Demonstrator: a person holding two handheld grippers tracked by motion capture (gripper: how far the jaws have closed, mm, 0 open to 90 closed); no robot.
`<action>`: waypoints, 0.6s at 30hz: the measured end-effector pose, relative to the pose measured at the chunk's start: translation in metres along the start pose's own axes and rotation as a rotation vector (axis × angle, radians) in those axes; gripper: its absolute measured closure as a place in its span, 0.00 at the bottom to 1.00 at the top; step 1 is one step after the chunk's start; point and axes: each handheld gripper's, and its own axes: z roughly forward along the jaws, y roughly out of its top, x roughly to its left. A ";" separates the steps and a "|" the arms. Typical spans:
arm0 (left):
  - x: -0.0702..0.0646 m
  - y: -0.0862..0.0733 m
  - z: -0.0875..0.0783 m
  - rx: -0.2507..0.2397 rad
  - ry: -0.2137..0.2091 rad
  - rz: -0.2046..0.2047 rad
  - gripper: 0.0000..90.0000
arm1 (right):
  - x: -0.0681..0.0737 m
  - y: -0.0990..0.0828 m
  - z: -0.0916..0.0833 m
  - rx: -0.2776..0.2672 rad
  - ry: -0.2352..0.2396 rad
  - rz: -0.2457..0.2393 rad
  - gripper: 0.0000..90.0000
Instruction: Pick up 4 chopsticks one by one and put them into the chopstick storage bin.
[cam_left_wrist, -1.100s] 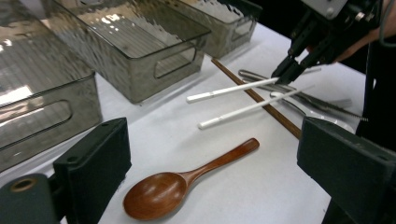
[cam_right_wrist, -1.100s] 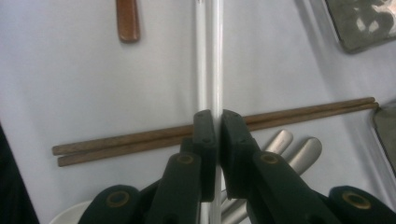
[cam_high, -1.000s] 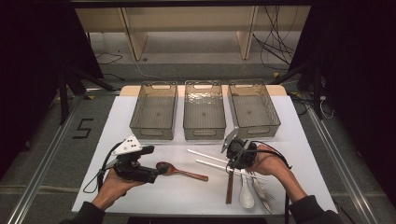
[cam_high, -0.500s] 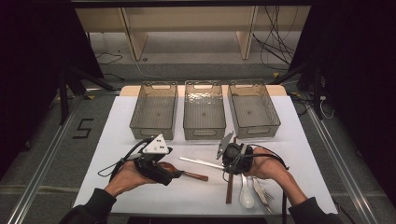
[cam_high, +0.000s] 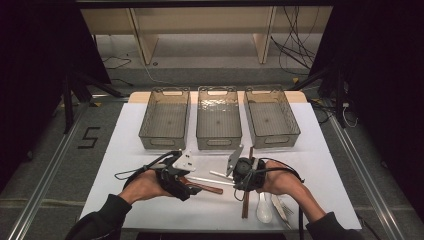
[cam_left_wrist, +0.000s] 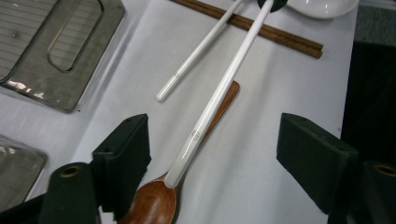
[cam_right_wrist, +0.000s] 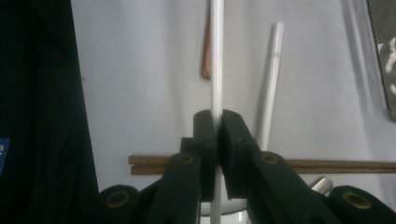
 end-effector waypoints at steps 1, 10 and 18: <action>0.000 0.001 0.002 0.008 0.000 0.009 0.31 | 0.001 0.000 0.000 0.000 0.005 0.001 0.96; -0.003 0.002 0.014 0.062 -0.030 0.061 0.57 | 0.006 0.005 0.002 0.001 0.016 -0.038 0.95; -0.002 0.004 0.018 0.105 -0.062 0.078 0.69 | 0.008 0.007 0.001 -0.004 0.008 -0.063 0.95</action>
